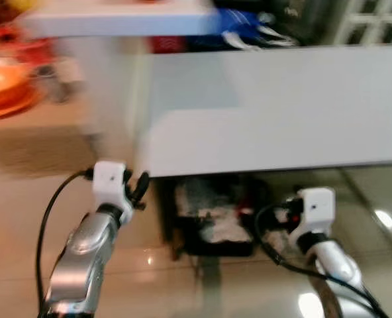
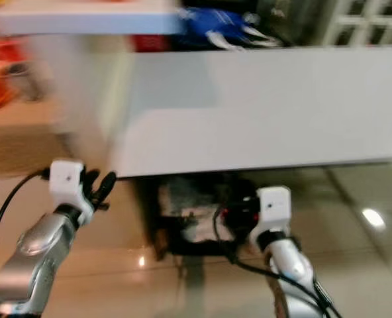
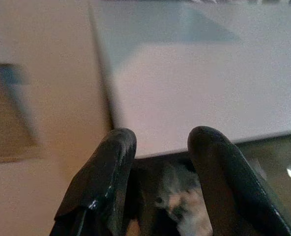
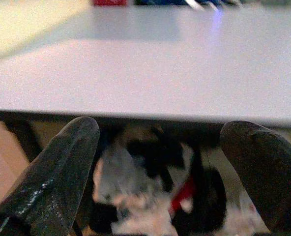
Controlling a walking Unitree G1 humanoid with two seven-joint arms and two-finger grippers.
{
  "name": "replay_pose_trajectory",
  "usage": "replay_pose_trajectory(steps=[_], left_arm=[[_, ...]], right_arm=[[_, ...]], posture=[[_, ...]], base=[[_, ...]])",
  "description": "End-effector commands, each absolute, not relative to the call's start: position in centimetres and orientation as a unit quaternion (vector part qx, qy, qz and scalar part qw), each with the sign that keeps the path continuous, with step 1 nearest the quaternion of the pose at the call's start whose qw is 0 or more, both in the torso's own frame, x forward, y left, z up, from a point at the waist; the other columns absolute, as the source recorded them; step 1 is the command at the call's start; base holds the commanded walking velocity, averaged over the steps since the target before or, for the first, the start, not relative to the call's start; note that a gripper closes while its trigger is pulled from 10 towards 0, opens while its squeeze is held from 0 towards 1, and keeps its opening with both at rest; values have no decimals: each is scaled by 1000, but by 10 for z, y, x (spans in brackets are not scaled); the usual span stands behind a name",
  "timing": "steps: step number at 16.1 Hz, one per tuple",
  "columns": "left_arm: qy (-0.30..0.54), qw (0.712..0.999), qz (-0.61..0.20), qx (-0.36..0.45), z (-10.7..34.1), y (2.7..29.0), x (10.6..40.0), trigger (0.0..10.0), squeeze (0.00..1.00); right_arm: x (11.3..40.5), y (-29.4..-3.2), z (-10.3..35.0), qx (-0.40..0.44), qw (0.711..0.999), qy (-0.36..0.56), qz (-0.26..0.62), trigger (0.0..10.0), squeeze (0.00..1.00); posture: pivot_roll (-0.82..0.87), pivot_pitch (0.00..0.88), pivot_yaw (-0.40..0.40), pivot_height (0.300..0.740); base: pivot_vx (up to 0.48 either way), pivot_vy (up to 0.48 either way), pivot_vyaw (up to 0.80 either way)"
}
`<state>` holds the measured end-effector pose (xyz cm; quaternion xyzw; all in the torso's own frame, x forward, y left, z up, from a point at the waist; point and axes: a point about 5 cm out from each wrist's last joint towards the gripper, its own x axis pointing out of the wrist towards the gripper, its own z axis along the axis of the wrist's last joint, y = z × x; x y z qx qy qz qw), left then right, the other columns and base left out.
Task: Setting the table
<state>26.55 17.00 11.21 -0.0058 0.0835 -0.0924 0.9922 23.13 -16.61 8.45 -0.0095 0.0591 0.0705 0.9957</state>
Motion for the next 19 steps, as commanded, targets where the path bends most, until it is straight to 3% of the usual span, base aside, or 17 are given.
replay_pose_trajectory(steps=[1, 5, 10, 14, 19], left_arm=[[79, 994, -76, -2, 111, 177, 263, 10000, 0], [21, 999, -50, 1, 132, 187, 269, 10000, 0], [57, 994, -93, 30, 127, 178, 282, 10000, 0], [43, 990, -130, 34, 133, 171, 283, 10000, 0], [26, 989, -140, 24, 136, 166, 282, 10000, 0]], right_arm=[[233, -162, 97, -18, 997, 20, 66, 10000, 12], [235, -169, 124, -39, 998, -53, 25, 10000, 0], [231, -168, 109, -21, 999, -28, 16, 10000, 0], [229, -167, 104, -18, 1000, -22, 12, 10000, 0], [233, -168, 112, -39, 998, -52, 1, 10000, 0]], posture=[[-69, 0, 5, 740], [-69, 0, 5, 740], [-65, 0, 6, 740], [-73, 0, 12, 740], [-68, 0, 7, 740]], base=[[0, 480, 788], [0, 480, 197], [0, 480, 0], [0, 0, 0], [431, 0, 0]])
